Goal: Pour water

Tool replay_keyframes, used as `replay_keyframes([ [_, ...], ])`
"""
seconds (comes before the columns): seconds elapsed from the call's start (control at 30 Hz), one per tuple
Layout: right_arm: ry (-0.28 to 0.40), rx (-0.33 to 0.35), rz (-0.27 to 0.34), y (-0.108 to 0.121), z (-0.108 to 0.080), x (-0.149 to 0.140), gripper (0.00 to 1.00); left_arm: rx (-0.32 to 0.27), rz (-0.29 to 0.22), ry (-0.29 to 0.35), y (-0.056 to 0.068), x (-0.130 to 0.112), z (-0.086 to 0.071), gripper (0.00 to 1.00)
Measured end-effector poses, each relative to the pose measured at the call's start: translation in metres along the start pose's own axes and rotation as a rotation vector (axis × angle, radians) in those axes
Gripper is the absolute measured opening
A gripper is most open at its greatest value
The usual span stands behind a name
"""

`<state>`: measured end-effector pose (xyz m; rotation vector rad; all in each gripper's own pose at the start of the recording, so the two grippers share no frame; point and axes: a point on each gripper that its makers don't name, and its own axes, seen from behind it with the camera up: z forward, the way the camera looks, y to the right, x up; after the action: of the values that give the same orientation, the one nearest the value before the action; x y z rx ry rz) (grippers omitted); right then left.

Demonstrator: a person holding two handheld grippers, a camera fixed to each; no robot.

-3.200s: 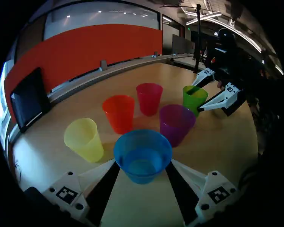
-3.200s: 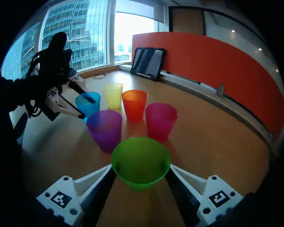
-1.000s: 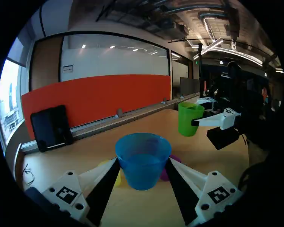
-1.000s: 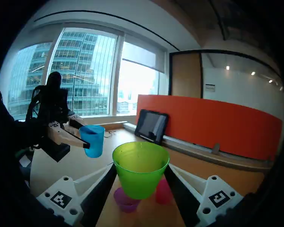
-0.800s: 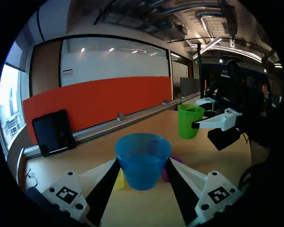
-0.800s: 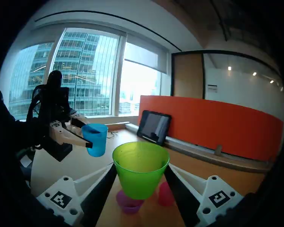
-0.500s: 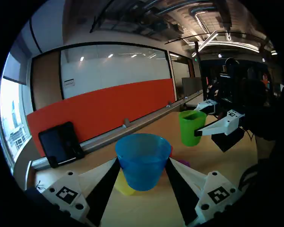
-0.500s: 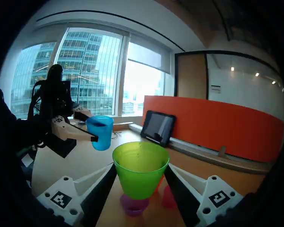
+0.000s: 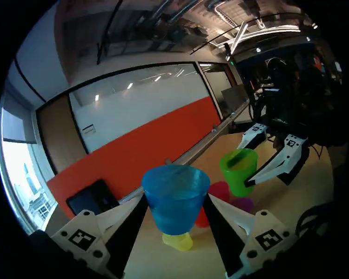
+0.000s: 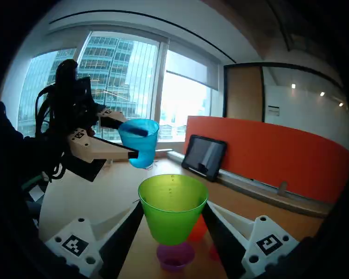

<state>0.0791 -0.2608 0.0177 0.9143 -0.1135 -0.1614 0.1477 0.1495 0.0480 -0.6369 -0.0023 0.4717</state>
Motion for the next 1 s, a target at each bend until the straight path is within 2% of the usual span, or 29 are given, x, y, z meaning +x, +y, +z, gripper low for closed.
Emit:
replay_keyframes([
  [0.27,-0.002,0.023,0.003,-0.007,0.009,-0.003,0.89,0.041,0.134,0.024,-0.007,0.018,-0.002,0.82],
  [0.7,-0.007,0.06,0.002,-0.022,0.021,-0.007,0.89,0.069,0.275,0.028,-0.006,0.032,0.002,0.82],
  [1.0,-0.008,0.085,0.004,-0.032,0.029,-0.008,0.89,0.097,0.376,0.033,-0.013,0.044,0.004,0.82],
])
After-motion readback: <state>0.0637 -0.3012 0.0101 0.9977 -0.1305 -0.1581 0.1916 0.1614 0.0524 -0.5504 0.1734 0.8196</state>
